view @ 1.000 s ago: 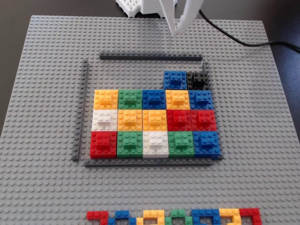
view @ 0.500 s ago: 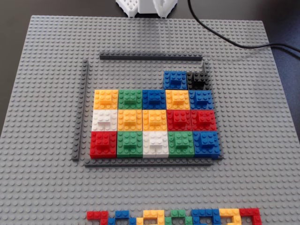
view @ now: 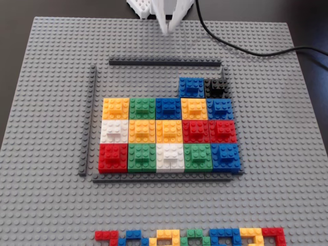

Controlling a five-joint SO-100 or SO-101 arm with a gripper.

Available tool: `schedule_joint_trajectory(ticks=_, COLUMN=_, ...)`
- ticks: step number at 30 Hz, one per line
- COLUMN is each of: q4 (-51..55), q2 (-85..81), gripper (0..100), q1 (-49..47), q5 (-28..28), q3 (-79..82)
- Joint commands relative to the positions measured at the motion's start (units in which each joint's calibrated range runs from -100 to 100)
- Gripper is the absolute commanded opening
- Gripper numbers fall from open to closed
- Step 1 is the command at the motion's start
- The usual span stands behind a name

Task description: Grab the cube and place it into the grid

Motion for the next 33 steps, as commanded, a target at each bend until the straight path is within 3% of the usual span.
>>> schedule_joint_trajectory(ticks=1, q4=-3.5, q2=-4.67, gripper=0, q1=-0.15, q5=0.2, q3=6.1)
schedule_joint_trajectory(ticks=18, q4=-6.48, q2=-10.86, gripper=0, q1=-0.96, q5=-1.81, q3=26.03)
schedule_joint_trajectory(ticks=33, q4=-3.25, q2=-10.86, gripper=1, q1=-1.33, q5=-3.08, q3=26.03)
